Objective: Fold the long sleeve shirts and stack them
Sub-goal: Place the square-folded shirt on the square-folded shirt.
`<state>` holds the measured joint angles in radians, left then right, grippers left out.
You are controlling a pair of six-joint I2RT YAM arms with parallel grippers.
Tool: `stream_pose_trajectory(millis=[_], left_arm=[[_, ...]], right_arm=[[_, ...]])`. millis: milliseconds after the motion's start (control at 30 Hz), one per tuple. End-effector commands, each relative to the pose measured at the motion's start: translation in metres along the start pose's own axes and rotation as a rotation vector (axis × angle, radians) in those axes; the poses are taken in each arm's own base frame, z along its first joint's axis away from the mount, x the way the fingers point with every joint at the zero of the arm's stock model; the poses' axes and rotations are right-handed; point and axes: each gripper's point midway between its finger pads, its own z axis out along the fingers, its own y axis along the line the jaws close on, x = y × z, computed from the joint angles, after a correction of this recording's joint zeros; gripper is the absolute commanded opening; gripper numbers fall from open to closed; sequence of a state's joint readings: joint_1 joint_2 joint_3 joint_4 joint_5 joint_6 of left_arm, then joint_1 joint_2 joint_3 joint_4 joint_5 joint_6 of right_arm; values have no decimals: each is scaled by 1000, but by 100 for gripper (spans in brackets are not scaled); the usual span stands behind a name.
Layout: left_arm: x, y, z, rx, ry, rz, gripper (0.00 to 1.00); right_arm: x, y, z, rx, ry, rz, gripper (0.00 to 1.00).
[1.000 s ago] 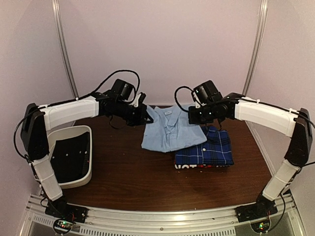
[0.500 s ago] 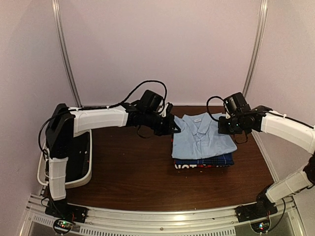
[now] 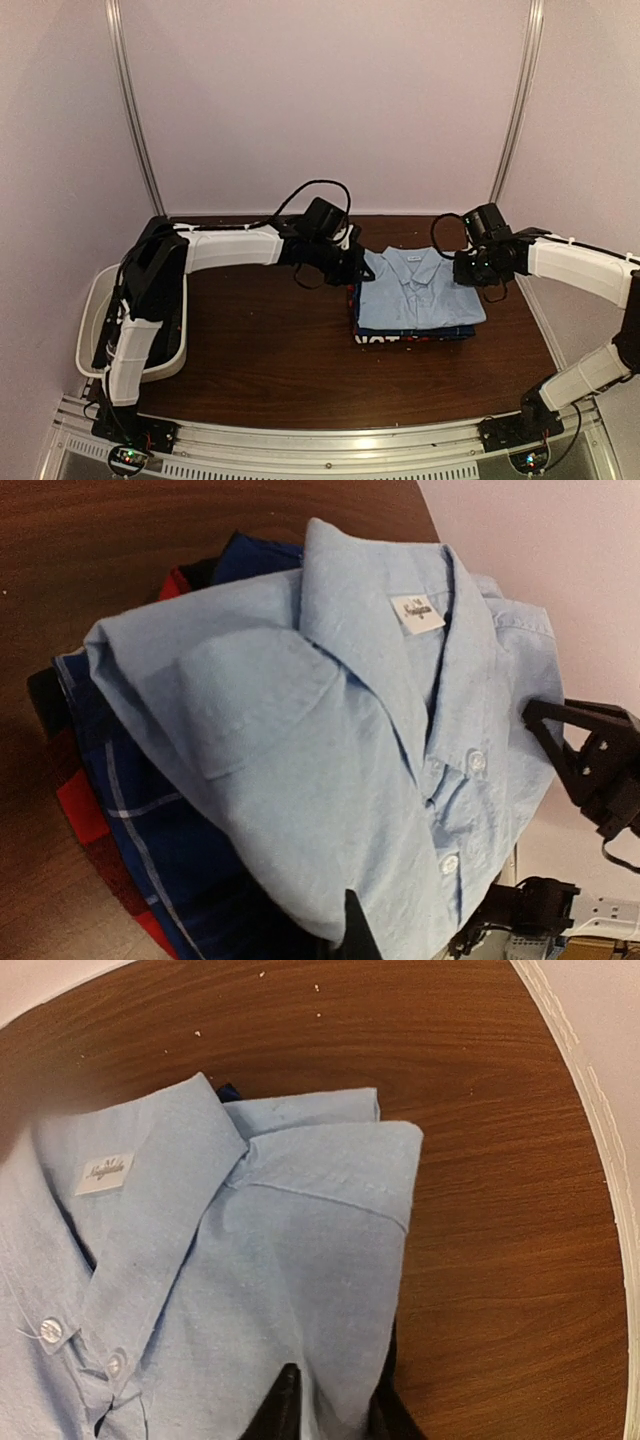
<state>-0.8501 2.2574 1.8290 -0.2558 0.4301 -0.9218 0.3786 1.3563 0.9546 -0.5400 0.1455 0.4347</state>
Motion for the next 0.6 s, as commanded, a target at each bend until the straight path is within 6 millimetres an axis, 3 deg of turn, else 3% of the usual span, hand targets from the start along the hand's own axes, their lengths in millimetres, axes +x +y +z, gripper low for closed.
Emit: stream_pose_trajectory(millis=[0, 100, 233, 400, 567], left_arm=[[7, 18, 9, -44, 35, 8, 24], [3, 19, 4, -76, 17, 37, 36], [-8, 24, -16, -156, -36, 71, 59], [-22, 31, -45, -210, -97, 85, 74], [-38, 21, -76, -235, -176, 140, 82]], right_arm=[[1, -12, 4, 41, -11, 16, 40], [-3, -14, -4, 44, -20, 14, 68], [-7, -8, -18, 10, -28, -1, 85], [-6, 2, -38, -14, -41, -23, 99], [8, 33, -53, -83, -23, -54, 100]])
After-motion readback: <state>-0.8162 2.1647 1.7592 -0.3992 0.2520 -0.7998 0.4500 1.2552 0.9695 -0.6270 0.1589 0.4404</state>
